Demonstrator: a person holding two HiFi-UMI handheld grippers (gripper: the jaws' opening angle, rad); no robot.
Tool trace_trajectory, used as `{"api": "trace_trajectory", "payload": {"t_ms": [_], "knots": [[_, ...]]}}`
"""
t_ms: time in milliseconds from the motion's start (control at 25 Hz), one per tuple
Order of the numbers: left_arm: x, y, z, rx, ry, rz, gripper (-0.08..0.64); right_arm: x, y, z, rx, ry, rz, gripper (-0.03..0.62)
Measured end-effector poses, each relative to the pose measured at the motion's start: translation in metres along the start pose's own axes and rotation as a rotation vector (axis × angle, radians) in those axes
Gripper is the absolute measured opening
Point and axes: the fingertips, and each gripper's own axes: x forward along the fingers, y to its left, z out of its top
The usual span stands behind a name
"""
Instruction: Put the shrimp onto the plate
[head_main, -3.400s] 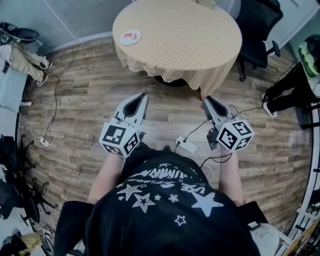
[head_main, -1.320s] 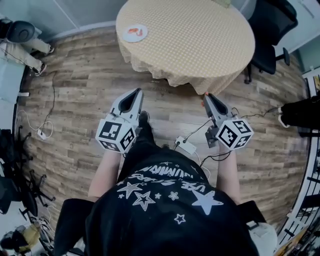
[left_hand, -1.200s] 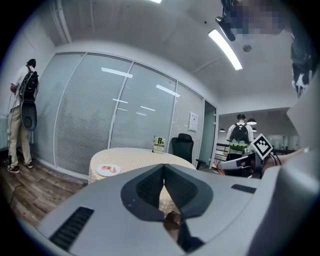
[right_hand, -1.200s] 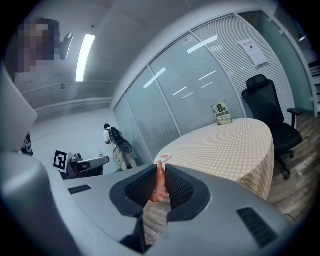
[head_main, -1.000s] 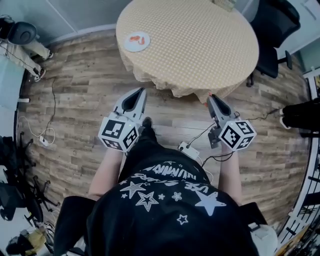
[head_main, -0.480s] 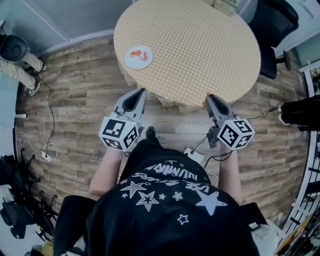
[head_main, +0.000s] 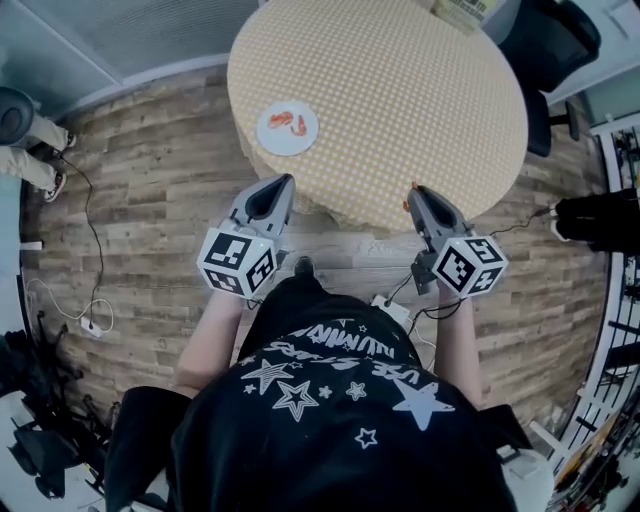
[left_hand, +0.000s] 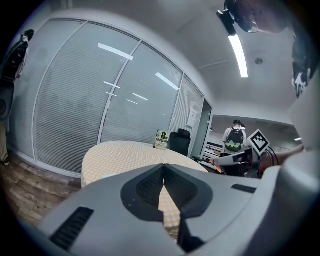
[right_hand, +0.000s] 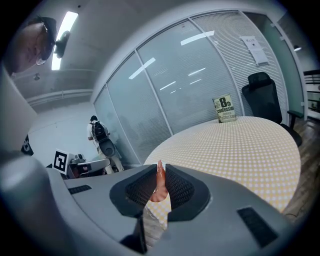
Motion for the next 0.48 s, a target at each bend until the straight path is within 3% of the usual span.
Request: {"api": "trace_trajectory", "payload": {"t_ms": [240, 480], "knots": [[0.012, 0.024, -0.002, -0.008, 0.017, -0.033, 0.009, 0.025, 0.008, 0.002, -0.003, 0.016, -0.016, 0.046], [0.010, 0.037, -0.005, -0.027, 0.016, 0.004, 0.008, 0.033, 0.005, 0.006, -0.018, 0.040, -0.007, 0.046]]}}
